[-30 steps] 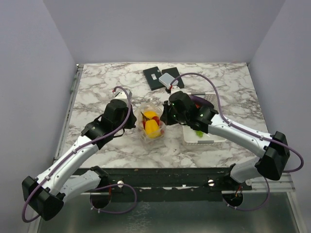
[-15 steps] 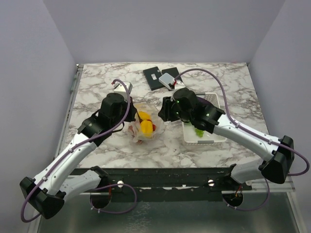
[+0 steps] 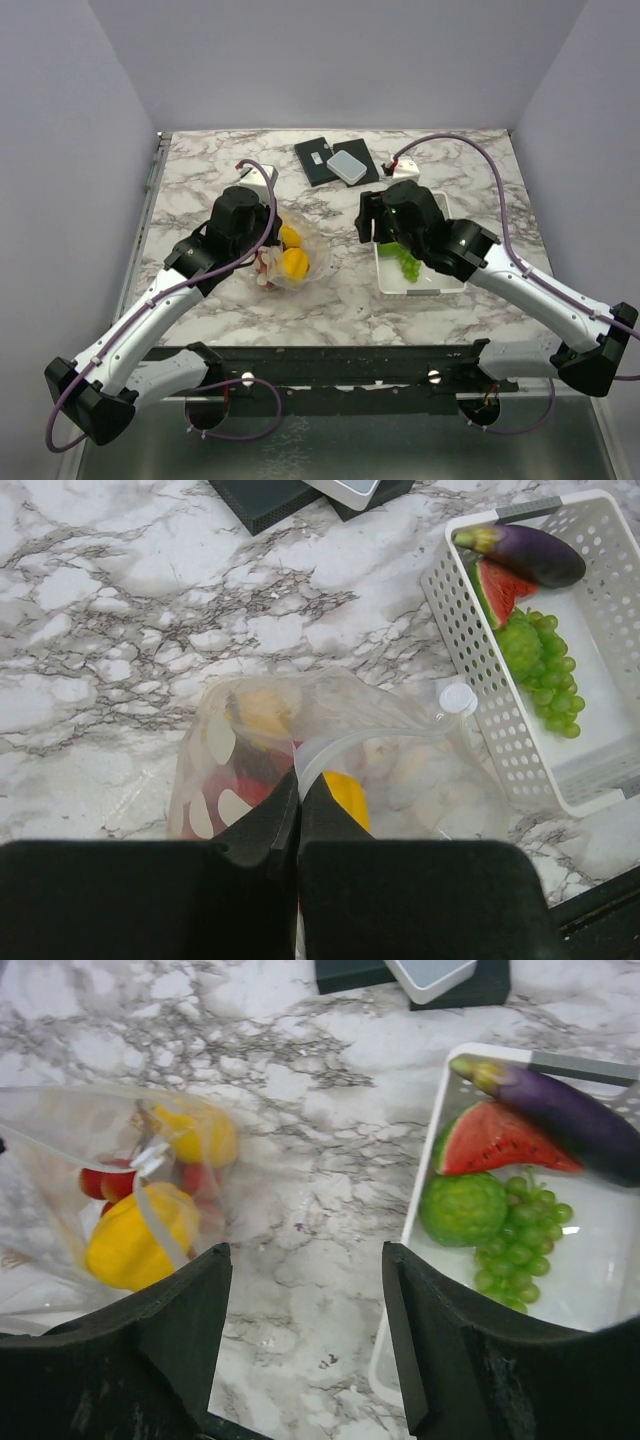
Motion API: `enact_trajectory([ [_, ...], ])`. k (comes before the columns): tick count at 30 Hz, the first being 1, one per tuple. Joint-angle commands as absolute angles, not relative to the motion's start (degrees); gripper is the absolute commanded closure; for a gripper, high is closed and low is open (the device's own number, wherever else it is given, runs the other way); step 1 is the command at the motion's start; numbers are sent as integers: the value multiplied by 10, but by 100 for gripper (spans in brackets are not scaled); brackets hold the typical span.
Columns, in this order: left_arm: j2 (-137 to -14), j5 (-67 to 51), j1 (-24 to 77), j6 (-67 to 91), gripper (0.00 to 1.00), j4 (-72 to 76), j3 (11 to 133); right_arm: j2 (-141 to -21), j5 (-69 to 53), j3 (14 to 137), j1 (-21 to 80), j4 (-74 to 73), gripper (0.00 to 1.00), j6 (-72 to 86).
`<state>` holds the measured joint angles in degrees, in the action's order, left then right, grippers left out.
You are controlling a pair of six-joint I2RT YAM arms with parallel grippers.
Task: Place the food in the zip-top bag and seal the zipper
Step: Pick up the fake fruit from the bin.
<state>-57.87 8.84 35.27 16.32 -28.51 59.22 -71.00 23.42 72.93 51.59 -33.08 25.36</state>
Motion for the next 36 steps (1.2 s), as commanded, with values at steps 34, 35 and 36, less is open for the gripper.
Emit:
enact_trajectory([
  [34,-484,101,352,142,100,-203,497,-874,119,595,286,-225,18,268],
  [35,-485,101,353,143,100,-203,497,-880,114,596,285,-223,18,267],
  [36,-485,100,352,143,100,-204,496,-886,111,597,285,-221,18,267],
])
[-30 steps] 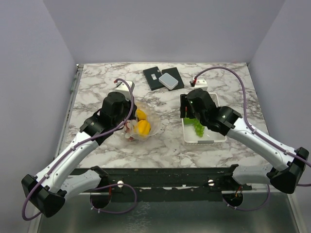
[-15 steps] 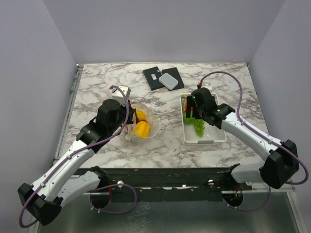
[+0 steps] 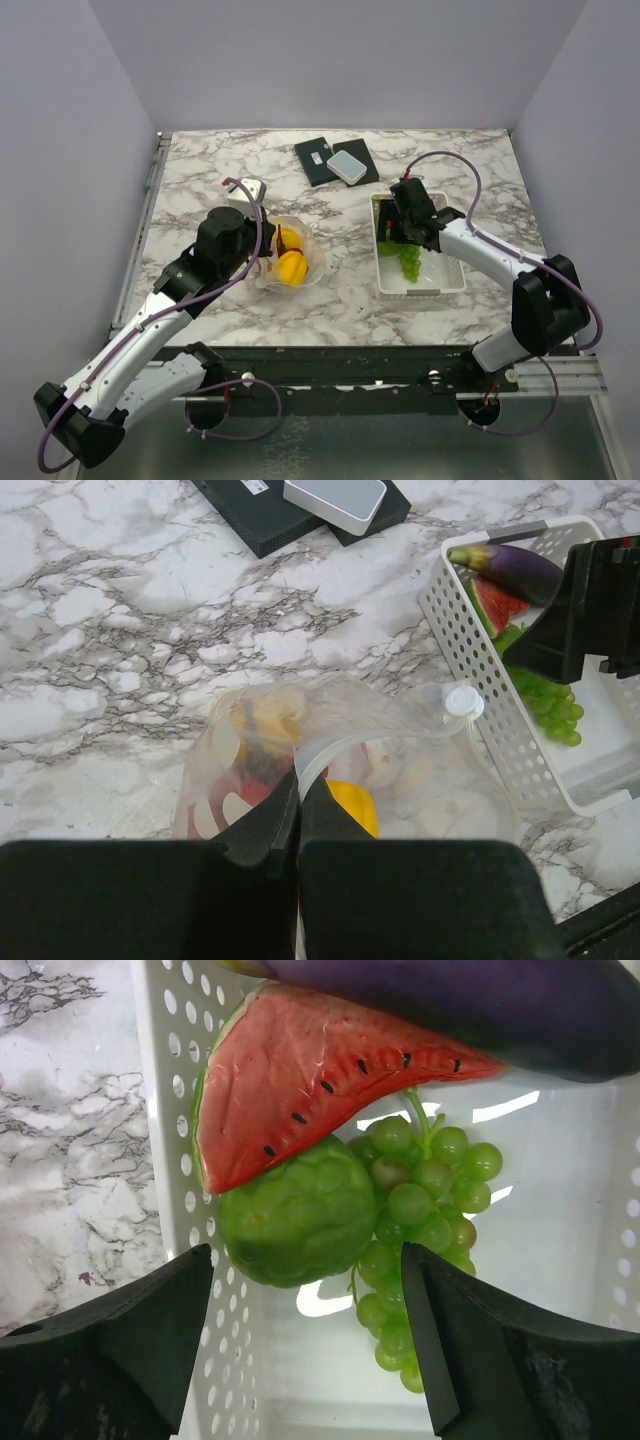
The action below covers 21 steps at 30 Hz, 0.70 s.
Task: Place the food in the zip-top bag and seal the zipper
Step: Pick up the fake fruit from the bin.
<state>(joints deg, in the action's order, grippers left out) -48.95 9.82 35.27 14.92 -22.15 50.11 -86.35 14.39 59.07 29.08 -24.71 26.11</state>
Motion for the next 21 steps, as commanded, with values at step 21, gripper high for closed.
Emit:
enact_trajectory([
  [21,-493,103,352,142,100,-205,495,-925,146,585,281,-219,45,253],
])
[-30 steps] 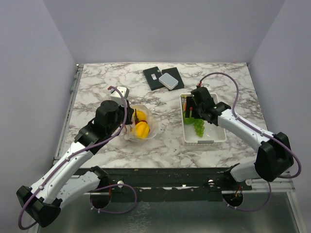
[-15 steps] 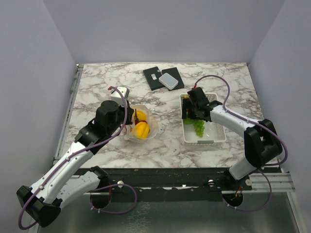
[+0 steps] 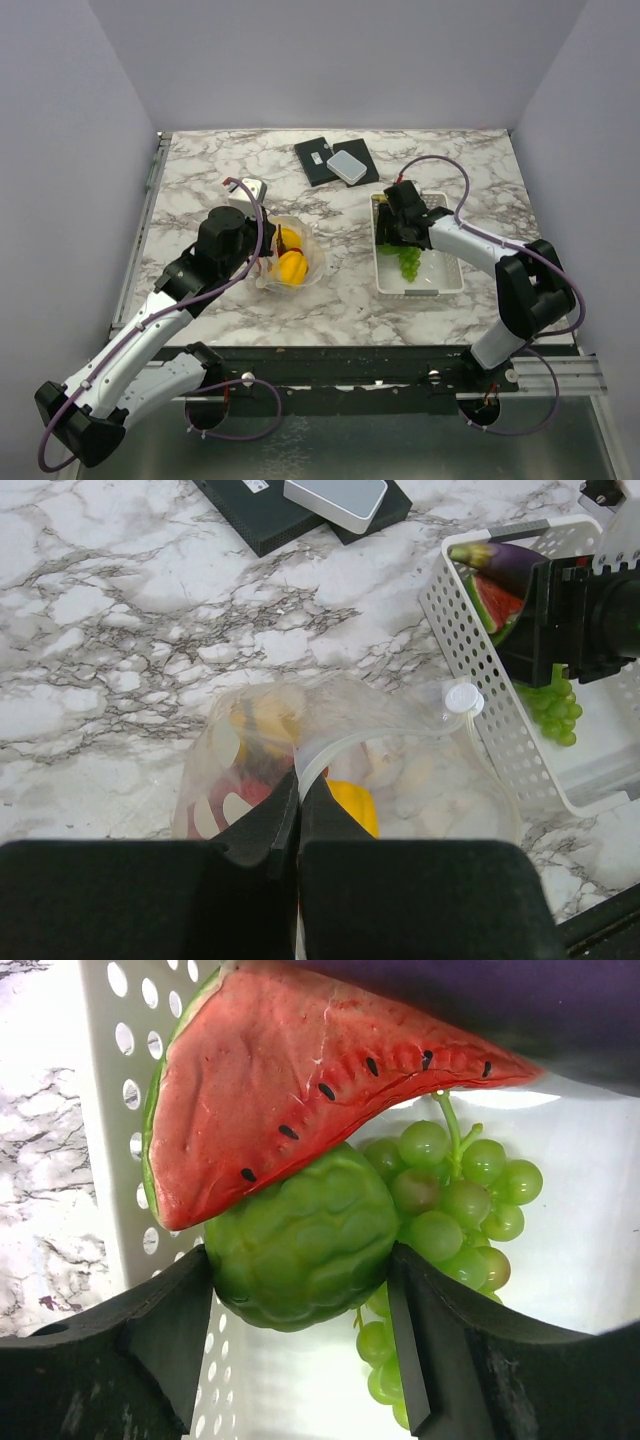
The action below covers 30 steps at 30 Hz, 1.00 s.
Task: Place the food in the zip-top bag and seal the zipper
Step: Pick up the fake fruit from the bin.
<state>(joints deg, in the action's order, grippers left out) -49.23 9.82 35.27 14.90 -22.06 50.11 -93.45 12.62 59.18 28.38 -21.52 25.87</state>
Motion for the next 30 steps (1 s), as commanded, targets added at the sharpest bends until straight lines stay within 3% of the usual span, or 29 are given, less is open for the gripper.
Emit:
enact_trajectory([
  [1,-493,103,352,142,100,-204,495,-920,147,586,281,-222,50,251],
  [7,-496,102,352,143,100,-205,495,-866,156,587,281,-250,62,250],
  [22,-504,102,352,144,100,-204,495,-698,31,614,298,-283,68,231],
  [30,-504,102,353,144,100,-205,495,-654,-2,654,396,-278,69,220],
])
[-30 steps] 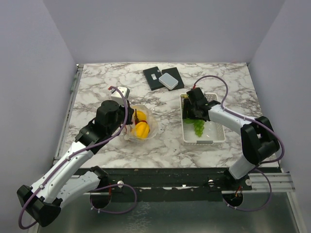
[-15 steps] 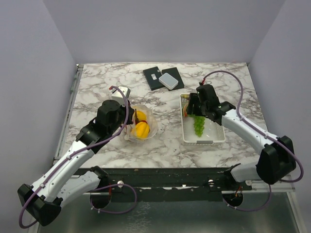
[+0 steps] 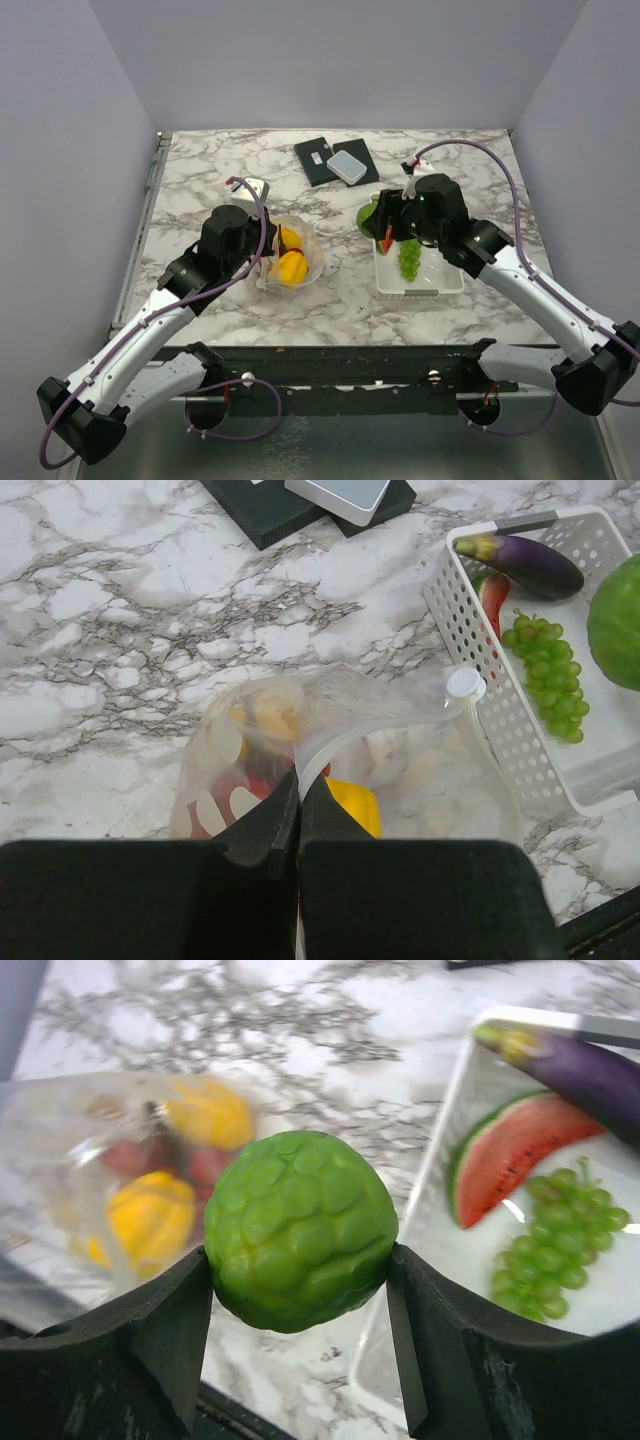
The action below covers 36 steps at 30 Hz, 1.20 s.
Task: Place the food in the zip-top bag and seal the zipper
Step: Pick up the fake fruit from the bin, then place the fake fruit in the zipper food storage bag.
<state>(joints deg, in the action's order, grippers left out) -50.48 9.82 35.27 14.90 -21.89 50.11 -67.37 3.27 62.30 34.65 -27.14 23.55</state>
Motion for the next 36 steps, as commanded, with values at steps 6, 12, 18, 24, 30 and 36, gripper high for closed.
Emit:
enact_trajectory([
  [6,-502,103,353,144,100,-205,494,-664,-4,679,484,-252,69,216],
  [12,-500,103,352,143,100,-204,495,-701,-3,703,547,-229,69,213],
  [18,-498,101,352,143,100,-204,495,-772,47,749,603,-229,69,203],
  [24,-500,94,352,144,100,-205,495,-837,87,782,622,-226,69,207],
  [30,-499,92,352,143,100,-205,496,-893,149,818,625,-239,69,212],
  [36,-499,89,353,145,100,-205,496,-922,208,826,625,-220,67,226],
])
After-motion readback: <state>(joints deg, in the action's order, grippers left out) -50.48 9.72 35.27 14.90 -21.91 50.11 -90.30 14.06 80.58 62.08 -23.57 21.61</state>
